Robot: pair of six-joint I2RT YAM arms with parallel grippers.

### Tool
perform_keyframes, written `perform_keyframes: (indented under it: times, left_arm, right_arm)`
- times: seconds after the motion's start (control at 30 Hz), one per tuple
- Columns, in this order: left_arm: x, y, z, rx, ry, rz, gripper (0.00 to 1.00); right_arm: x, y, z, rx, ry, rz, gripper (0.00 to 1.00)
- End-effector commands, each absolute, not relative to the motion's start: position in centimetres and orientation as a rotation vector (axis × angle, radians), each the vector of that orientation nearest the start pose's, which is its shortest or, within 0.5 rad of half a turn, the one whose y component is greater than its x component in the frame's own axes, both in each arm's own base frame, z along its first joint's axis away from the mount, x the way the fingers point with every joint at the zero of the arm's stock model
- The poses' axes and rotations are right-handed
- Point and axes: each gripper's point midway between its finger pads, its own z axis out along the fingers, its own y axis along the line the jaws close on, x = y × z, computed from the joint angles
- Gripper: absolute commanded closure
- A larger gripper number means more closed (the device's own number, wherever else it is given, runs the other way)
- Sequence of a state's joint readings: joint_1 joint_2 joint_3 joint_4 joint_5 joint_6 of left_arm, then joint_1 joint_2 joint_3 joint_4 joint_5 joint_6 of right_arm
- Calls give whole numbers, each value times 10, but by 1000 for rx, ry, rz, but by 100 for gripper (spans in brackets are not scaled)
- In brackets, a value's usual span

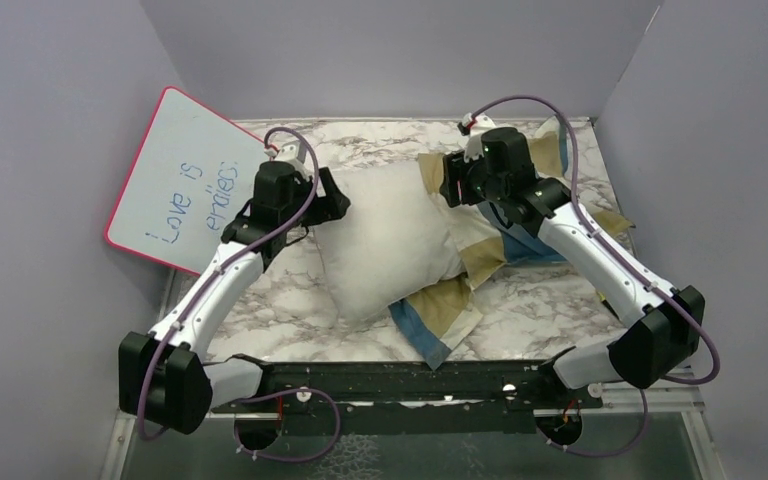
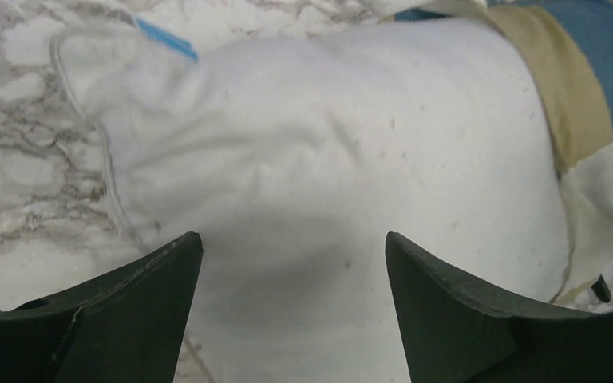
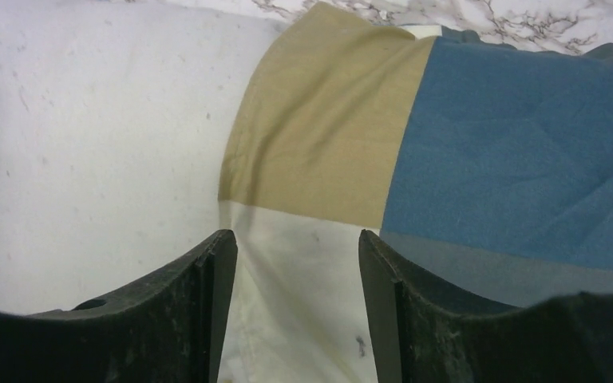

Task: Put the pillow into the pillowcase
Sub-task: Stuff the pillow into the pillowcase.

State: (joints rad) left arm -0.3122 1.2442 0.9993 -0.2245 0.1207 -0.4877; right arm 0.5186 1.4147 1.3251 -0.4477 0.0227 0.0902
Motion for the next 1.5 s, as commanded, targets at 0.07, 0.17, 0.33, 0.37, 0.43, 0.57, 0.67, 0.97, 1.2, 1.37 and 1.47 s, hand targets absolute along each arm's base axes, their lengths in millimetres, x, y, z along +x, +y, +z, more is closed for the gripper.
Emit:
perform_keyframes:
  times: [0.07,0.17,0.33,0.37,0.43,0.57,0.67,0.97,1.2,1.37,1.47]
  left_arm:
    - [313,-139,158,-158,2268,-561,15]
    - [306,-156,153,-162,2258,-706,16]
    - [295,-196,150,-190,2179,-1071,15]
    - [293,-203,150,-224,2163,-1148,16]
    - [292,-213,156,-250,2128,-1261,25]
    - [303,-216,173,-225,2092,-1266,60]
    - [312,-203,184,-92,2108,-1040,51]
    - [288,-164,254,356,1909,-591,2]
    - [267,-195,295,772,1612,-511,3]
    - [266,-239,273,1009,1583,-372,6]
    - [256,-264,257,1164,1521,-268,2]
  right_arm:
    - [342,217,244,-514,2097,269,26]
    - [338,222,227,-553,2123,209,18]
    - [340,221,203,-539,2155,178,19]
    - [338,223,207,-539,2160,193,21]
    - [332,223,218,-518,2178,220,22]
    - [302,210,227,-341,2238,313,22]
    - [278,204,230,-233,2204,435,21]
    - [266,174,237,-94,2178,377,17]
    - [291,159,242,-50,2147,345,16]
    - [315,149,247,-8,2133,395,16]
    - [329,136,249,34,2116,386,16]
